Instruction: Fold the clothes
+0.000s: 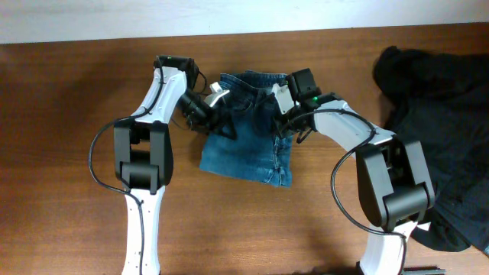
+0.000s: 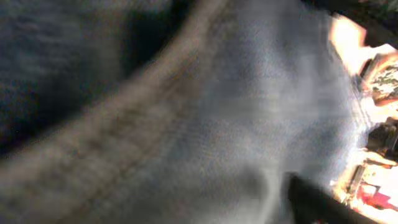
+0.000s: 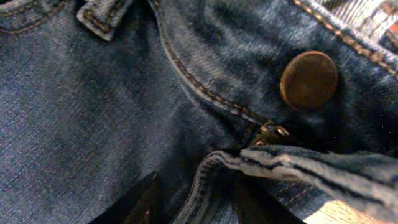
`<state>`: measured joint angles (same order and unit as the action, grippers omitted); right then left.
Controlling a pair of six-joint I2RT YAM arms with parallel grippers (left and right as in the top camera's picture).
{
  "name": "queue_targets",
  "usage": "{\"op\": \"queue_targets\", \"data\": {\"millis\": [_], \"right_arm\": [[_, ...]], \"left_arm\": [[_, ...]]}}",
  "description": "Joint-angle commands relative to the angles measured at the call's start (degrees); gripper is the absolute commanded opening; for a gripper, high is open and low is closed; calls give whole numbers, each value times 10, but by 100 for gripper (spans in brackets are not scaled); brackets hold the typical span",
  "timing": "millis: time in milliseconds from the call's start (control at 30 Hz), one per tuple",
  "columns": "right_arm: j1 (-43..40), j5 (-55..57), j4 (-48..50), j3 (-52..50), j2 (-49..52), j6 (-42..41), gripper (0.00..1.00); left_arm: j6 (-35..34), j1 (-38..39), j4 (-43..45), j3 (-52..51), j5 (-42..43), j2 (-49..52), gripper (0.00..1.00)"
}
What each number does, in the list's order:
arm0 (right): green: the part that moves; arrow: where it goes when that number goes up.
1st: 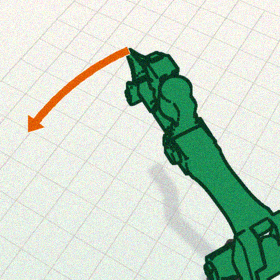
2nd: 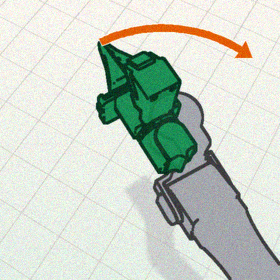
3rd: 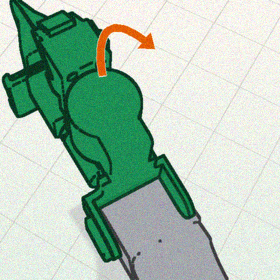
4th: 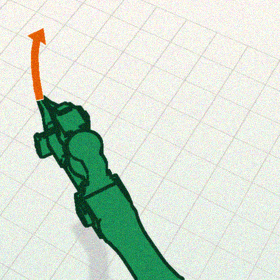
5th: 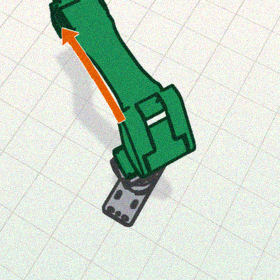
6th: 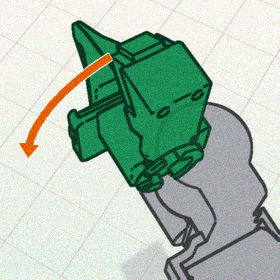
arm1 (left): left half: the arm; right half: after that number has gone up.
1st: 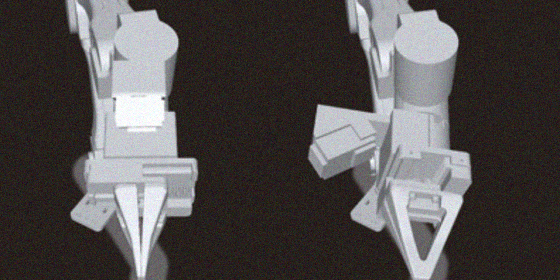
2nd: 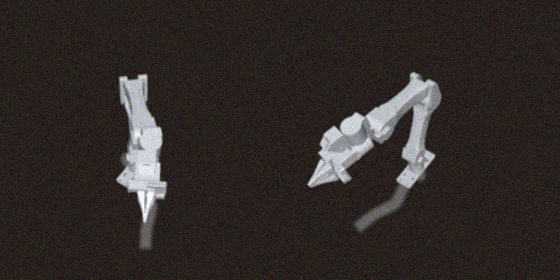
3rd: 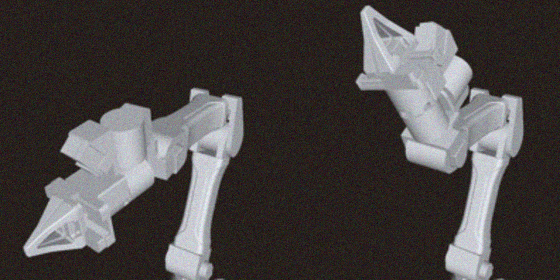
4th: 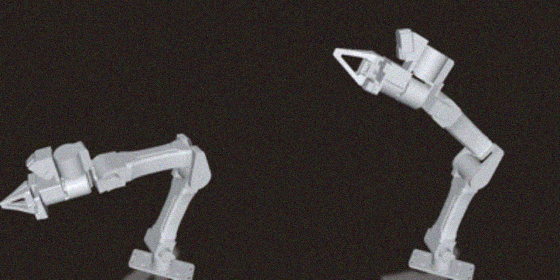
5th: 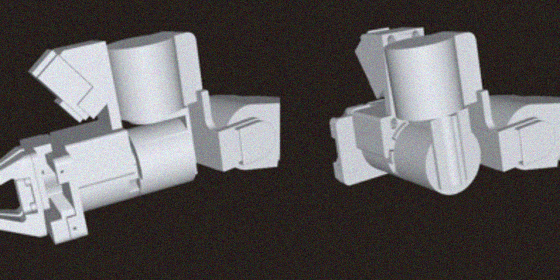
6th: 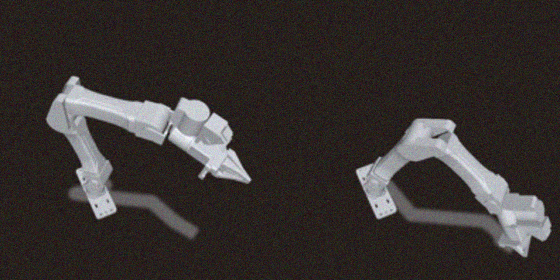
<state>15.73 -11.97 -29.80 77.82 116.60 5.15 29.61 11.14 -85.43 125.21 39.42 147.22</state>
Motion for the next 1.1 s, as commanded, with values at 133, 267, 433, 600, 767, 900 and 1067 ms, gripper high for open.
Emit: {"op": "queue_targets", "data": {"millis": [133, 267, 433, 600, 767, 900, 1067], "right_arm": [[-14, 34, -16, -6, 28, 2, 43], [-15, 34, -23, -6, 28, 2, 43], [-15, 34, -24, -6, 28, 2, 43], [-15, 34, -24, -6, 28, 2, 43], [-15, 34, -26, -6, 28, 2, 43], [-15, 34, -26, -6, 28, 2, 43], [-15, 34, -26, -6, 28, 2, 43]], "left_arm": [[-89, -1, 78, -29, -118, 57, 99], [-144, 0, 106, -29, -145, 57, 99], [-258, 0, 115, -29, -232, 57, 99], [-287, 12, 128, -37, -232, 58, 98], [-294, 33, 150, -61, -196, 58, 89], [-285, 48, 158, -61, -175, 58, 58], [-263, 57, 158, -61, -151, 58, 58]]}}
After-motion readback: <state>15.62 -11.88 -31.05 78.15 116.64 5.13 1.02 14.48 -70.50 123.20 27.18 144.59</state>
